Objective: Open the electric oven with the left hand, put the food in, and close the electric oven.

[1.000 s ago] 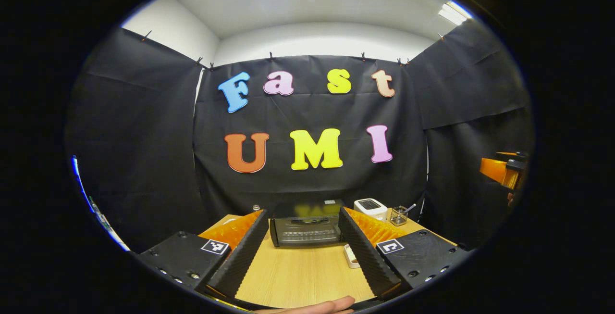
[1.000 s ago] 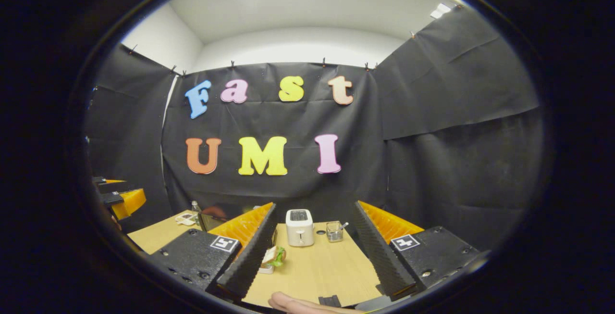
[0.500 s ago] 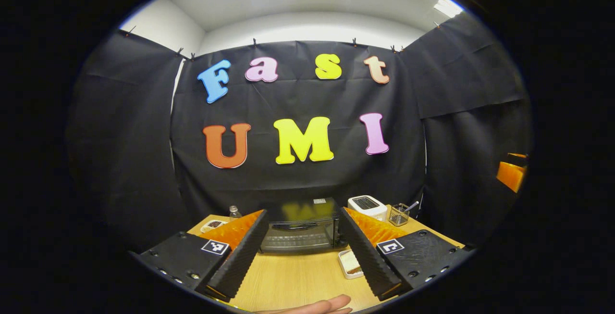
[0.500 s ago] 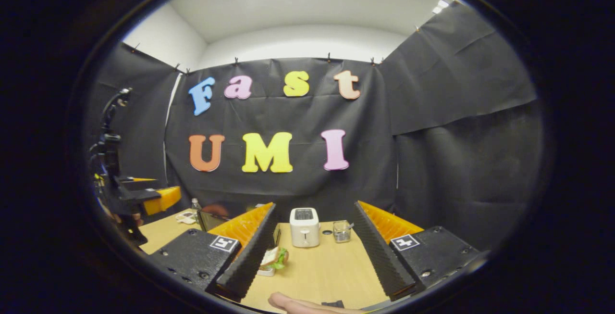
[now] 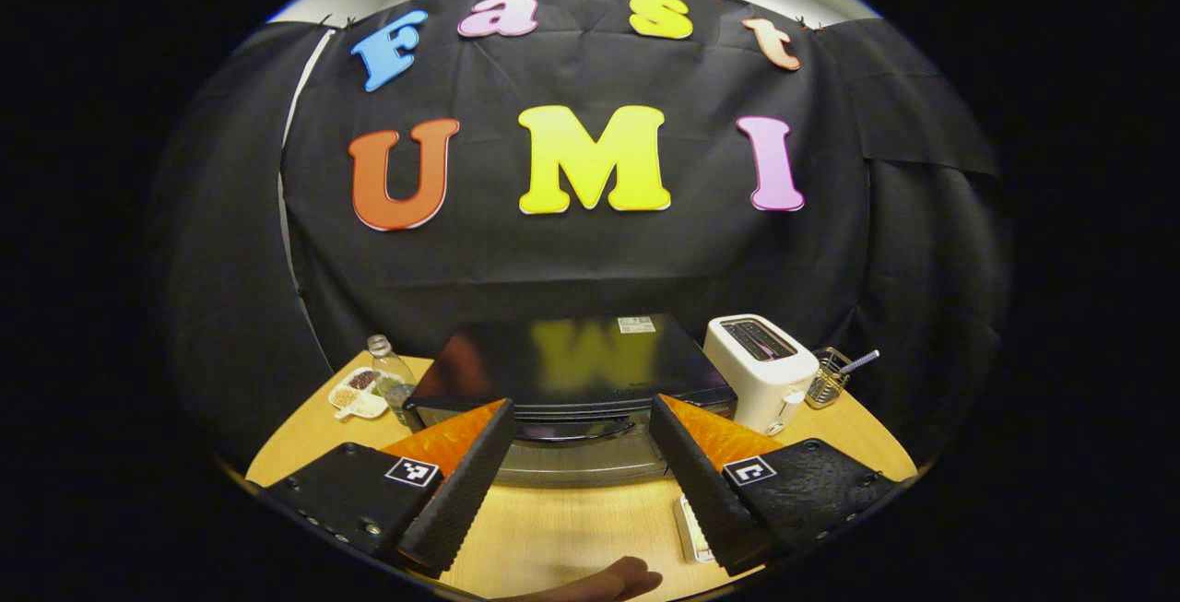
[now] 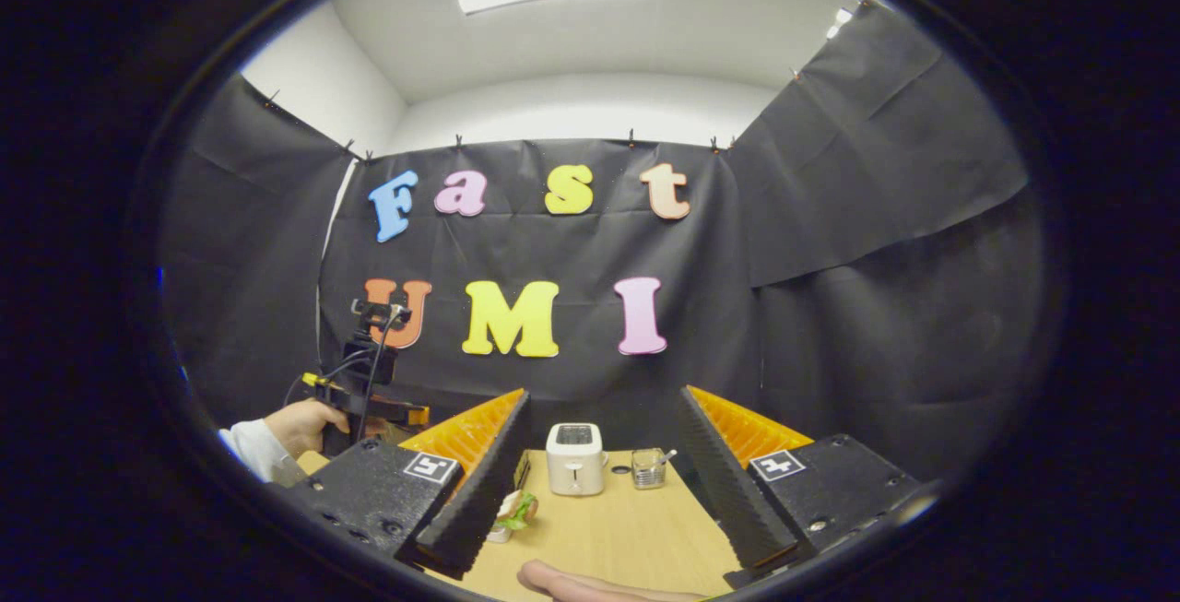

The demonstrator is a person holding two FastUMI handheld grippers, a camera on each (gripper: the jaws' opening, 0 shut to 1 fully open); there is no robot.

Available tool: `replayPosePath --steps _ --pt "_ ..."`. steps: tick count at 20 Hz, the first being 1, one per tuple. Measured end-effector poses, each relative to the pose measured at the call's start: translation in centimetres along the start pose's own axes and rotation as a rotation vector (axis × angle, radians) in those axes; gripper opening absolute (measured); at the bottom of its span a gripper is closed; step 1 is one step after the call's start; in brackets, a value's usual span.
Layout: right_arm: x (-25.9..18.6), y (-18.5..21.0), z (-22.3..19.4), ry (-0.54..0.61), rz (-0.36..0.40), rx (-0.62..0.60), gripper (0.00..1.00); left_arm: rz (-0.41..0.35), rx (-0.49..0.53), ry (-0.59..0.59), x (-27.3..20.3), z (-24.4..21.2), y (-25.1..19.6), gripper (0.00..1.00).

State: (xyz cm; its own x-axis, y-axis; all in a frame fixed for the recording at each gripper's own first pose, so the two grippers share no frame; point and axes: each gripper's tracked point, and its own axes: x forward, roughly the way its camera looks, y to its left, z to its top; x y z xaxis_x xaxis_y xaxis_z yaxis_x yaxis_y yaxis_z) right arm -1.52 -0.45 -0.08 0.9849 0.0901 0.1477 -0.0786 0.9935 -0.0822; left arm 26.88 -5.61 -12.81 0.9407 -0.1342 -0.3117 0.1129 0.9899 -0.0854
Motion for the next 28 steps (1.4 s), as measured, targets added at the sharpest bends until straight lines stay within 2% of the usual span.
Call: replayPosePath --steps 3,6,8,9,11,15,17,18,19,20,21,25,26,28 --pt "-0.5 -1.5 -0.9 0.013 0.001 0.018 1.0 0.013 -0.034 0.066 3.3 -1.5 0.3 0.96" --pt "-0.9 -3.9 -1.2 0.022 -0.053 0.006 1.0 -0.001 0.004 0.061 4.8 -1.8 0.2 0.96" --pt "-1.8 -4.4 -1.0 0.023 -0.063 0.051 1.0 -0.005 0.025 0.118 5.4 -3.5 -0.2 0.95" --pt "-2.1 -4.6 -0.6 0.01 -0.059 0.066 1.0 0.006 0.029 0.164 5.6 -4.6 -0.1 0.95" --pt "-2.4 -5.6 -0.3 0.004 -0.077 0.067 1.0 0.022 0.063 0.147 6.1 -4.0 0.2 1.0" --pt "-3.5 -5.5 0.3 0.007 -0.088 0.053 1.0 0.035 0.032 0.182 5.4 -4.6 0.2 1.0" --pt "-3.9 -5.1 0.5 0.014 -0.086 0.042 1.0 0.075 0.081 0.209 4.4 -5.3 0.9 1.0" --pt "-4.1 -4.7 0.6 0.018 -0.079 0.04 1.0 0.03 0.063 0.302 4.0 -7.8 0.2 1.0" --pt "-4.3 -4.4 0.7 0.021 -0.072 0.039 1.0 -0.012 0.0 0.401 3.2 -10.6 -0.7 0.94" --pt "-4.5 -4.2 1.0 0.02 -0.068 0.037 1.0 0.001 -0.047 0.413 2.8 -11.8 -0.6 0.8" --pt "-4.6 -4.1 1.3 0.014 -0.069 0.03 1.0 0.034 -0.049 0.374 3.3 -11.9 0.3 0.93" --pt "-5.0 -3.4 1.9 0.005 -0.075 0.004 1.0 0.019 -0.034 0.244 2.5 -9.9 1.3 0.88" --pt "-5.0 -3.2 2.0 0.005 -0.071 0.006 0.9 0.018 -0.02 0.215 1.9 -8.7 1.2 0.88" --pt "-4.7 -3.0 2.1 -0.002 -0.07 0.017 0.9 0.012 0.041 0.101 1.5 -5.5 1.0 0.88"
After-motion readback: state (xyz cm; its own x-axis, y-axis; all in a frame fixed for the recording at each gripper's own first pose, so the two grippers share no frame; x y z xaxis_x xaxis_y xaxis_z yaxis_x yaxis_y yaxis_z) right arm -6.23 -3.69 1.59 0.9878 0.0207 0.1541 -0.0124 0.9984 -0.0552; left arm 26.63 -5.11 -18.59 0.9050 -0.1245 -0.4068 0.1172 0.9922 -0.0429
